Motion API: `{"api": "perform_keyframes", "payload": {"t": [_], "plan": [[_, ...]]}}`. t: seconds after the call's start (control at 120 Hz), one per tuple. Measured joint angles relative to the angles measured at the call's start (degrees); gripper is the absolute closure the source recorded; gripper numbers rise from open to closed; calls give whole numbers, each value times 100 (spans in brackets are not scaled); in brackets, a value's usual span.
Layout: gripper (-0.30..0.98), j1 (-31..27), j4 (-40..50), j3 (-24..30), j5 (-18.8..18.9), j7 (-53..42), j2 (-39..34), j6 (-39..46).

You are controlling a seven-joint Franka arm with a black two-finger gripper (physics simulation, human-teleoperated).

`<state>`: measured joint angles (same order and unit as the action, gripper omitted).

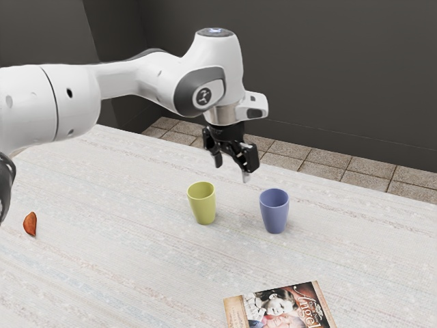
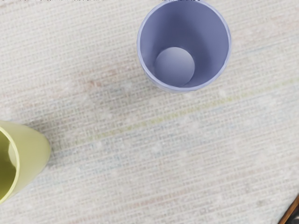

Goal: Place the right cup onto the left cup

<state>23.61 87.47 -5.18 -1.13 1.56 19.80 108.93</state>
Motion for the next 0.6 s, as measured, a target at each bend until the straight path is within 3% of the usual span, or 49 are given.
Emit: {"api": "perform_keyframes", "payload": {"t": [0.175, 0.6], "plan": [[4, 111, -729, 154, -15, -14, 678, 98], [13, -225, -2248, 791, 4, -36, 2274, -18]]}}
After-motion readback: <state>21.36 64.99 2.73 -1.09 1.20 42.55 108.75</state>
